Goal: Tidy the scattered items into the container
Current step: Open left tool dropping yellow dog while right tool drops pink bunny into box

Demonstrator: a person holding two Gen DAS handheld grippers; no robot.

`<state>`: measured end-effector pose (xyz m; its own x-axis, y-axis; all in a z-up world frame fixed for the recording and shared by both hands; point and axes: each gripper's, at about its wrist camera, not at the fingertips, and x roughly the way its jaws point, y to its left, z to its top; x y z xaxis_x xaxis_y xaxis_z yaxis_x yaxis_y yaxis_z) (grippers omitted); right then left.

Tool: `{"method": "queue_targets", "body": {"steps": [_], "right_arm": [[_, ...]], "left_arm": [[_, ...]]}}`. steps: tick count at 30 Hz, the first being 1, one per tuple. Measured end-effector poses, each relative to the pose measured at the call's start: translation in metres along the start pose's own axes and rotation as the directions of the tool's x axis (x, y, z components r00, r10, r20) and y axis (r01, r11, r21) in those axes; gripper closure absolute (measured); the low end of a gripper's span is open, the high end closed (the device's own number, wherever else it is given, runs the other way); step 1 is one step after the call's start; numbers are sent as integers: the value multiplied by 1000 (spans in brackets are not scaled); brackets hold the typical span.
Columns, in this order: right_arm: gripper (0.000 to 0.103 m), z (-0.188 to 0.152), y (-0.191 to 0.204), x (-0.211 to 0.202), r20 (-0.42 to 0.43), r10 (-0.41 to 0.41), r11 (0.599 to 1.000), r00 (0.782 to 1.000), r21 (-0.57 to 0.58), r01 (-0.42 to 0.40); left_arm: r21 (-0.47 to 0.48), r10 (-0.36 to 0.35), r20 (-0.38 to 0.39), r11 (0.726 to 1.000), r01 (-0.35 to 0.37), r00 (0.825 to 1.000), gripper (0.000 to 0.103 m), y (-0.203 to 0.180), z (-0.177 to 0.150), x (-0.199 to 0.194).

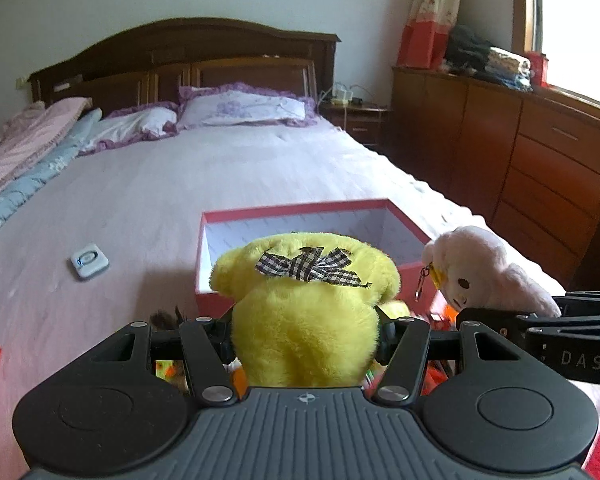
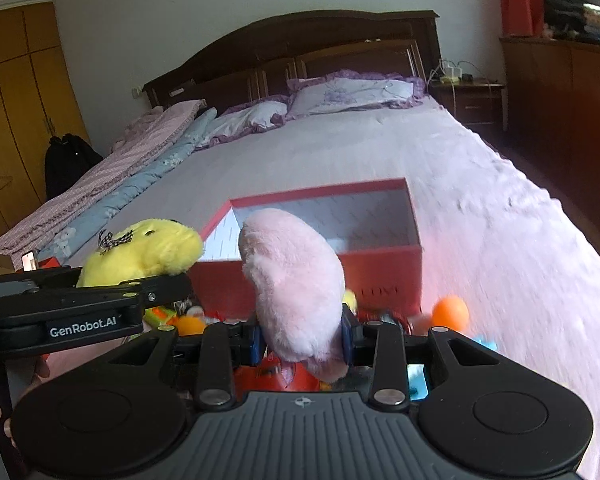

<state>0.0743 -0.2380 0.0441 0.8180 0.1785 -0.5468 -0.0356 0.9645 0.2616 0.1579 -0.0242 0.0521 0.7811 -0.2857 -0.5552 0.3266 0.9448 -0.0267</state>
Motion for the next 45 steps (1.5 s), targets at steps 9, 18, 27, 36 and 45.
{"method": "queue_targets", "body": {"steps": [9,18,27,36,45], "right_arm": [[66,23,2,23,20,18,1000,1000,-2,-18],[66,43,-1,49,22,11,1000,1000,-10,-10],[66,63,3,78,23,4,999,1000,-32,-3],[57,112,2,109,61,-48,995,997,-82,53],[44,121,-10,92,76,-88,992,993,-82,94]], "left_arm": [[4,24,0,1000,-24,1000,44,2,16,25],[24,39,-11,999,-39,999,44,1,24,46],[27,58,-21,998,-57,998,43,9,38,69],[56,104,-52,993,-101,993,29,13,65,101],[68,112,-31,992,-110,993,15,19,59,66]]}}
